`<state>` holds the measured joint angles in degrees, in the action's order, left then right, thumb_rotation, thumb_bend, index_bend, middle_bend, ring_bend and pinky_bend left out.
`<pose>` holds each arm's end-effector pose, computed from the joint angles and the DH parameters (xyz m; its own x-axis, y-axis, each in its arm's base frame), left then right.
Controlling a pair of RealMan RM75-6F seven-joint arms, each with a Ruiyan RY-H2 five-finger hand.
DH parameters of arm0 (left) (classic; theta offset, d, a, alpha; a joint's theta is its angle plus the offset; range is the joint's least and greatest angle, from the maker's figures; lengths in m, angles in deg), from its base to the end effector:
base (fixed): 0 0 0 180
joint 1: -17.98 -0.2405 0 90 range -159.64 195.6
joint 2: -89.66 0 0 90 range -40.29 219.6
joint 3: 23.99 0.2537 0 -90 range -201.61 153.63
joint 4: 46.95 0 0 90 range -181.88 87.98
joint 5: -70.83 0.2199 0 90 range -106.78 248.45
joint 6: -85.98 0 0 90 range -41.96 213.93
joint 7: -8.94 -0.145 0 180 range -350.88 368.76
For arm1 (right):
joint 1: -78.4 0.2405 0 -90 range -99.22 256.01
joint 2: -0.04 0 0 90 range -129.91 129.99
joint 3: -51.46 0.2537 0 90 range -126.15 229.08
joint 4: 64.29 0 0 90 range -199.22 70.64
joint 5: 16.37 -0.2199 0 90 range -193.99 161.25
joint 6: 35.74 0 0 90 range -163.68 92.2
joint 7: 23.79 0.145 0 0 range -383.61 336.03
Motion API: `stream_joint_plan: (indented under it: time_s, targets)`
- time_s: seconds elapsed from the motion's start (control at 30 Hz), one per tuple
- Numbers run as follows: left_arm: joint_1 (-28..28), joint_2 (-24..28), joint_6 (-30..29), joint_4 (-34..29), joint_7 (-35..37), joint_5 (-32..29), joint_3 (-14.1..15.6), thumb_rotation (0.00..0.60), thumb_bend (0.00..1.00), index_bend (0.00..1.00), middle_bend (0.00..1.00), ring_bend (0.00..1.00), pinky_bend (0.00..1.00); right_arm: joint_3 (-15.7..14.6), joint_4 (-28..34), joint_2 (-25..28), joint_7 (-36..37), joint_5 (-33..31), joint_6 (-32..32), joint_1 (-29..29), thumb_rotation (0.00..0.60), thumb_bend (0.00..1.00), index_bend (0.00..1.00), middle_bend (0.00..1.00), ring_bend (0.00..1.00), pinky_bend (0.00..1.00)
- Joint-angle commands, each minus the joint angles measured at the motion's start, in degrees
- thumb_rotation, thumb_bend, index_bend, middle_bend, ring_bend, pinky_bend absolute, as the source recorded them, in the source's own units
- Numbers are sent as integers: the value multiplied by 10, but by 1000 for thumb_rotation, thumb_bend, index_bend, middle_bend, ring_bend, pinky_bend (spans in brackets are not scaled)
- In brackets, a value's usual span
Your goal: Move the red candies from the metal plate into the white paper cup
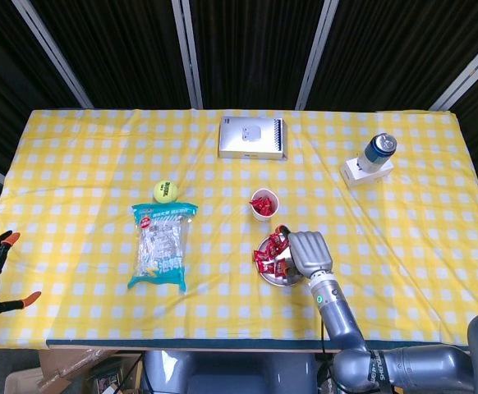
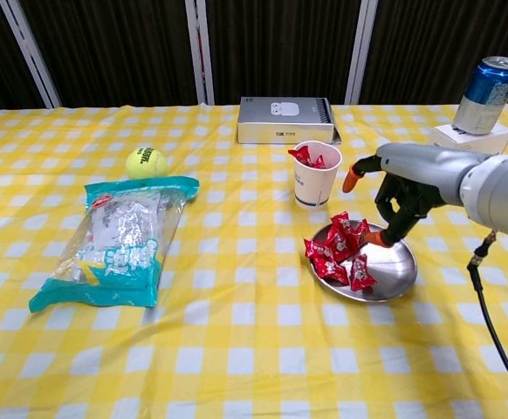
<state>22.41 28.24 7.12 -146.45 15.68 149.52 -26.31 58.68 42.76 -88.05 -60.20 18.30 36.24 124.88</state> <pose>-0.3149 0.1743 0.1418 0.1863 0.1131 0.9760 0.9709 0.1311 -0.2005 -0.1196 -0.2912 -0.0241 0.3352 -0.4137 0.8465 -0.9418 -0.1227 0.3130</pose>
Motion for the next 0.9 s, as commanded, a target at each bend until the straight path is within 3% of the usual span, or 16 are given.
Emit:
stream_joint_plan:
  time_s: [0.03,0.23,0.9]
  targets:
    - [0,0,-1,-1,-1,0,0,600,3,0,0,0,0,-10,0,-6,-3,5,-3,-6,600,353,224,752,814,1000]
    - [-1,-1,-1,0,-2,-1,0,600,3,0,0,0,0,-16,-12,-13,-7,5,-16,-10,600,354,225,752,814,1000]
    - [0,-1,5,-1,-4,-13,-3,600,3,0,0,0,0,7,-65,-33,-30,-30,-71,16,600,353,217,752,812,1000]
